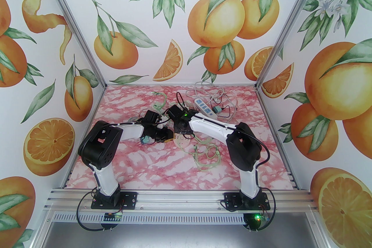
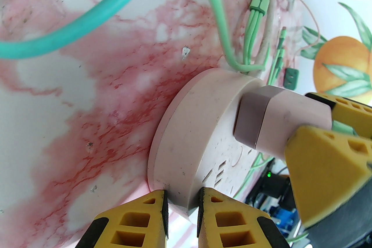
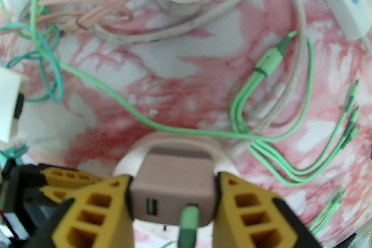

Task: Pull the plug off the socket

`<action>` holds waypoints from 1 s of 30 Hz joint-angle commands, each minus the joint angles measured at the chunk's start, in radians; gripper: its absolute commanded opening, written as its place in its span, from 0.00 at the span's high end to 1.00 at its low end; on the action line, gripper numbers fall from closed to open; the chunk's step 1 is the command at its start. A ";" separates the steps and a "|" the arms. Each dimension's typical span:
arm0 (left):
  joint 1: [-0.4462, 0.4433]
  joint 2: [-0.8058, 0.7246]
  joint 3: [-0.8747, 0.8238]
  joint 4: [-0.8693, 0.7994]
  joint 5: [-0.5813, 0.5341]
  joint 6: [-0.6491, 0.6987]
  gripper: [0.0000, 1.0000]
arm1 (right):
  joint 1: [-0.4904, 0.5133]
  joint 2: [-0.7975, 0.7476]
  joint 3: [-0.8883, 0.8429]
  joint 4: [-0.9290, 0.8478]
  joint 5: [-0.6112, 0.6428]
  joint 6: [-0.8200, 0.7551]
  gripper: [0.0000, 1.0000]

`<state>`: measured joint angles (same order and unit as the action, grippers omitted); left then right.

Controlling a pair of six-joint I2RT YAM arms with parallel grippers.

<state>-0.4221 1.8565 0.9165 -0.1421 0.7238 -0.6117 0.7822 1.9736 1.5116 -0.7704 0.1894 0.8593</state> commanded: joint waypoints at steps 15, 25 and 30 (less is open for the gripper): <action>-0.020 0.101 -0.035 -0.205 -0.234 0.042 0.80 | 0.121 0.100 0.181 -0.146 0.053 -0.044 0.74; -0.020 0.110 -0.042 -0.203 -0.232 0.044 0.81 | 0.059 0.017 0.071 -0.092 0.035 -0.031 0.74; -0.020 0.112 -0.044 -0.200 -0.230 0.045 0.81 | -0.038 -0.071 -0.063 0.030 -0.077 0.026 0.74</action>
<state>-0.4309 1.8660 0.9386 -0.1722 0.7246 -0.5915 0.7750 1.9530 1.4914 -0.7811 0.1955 0.8558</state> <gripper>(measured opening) 0.192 0.407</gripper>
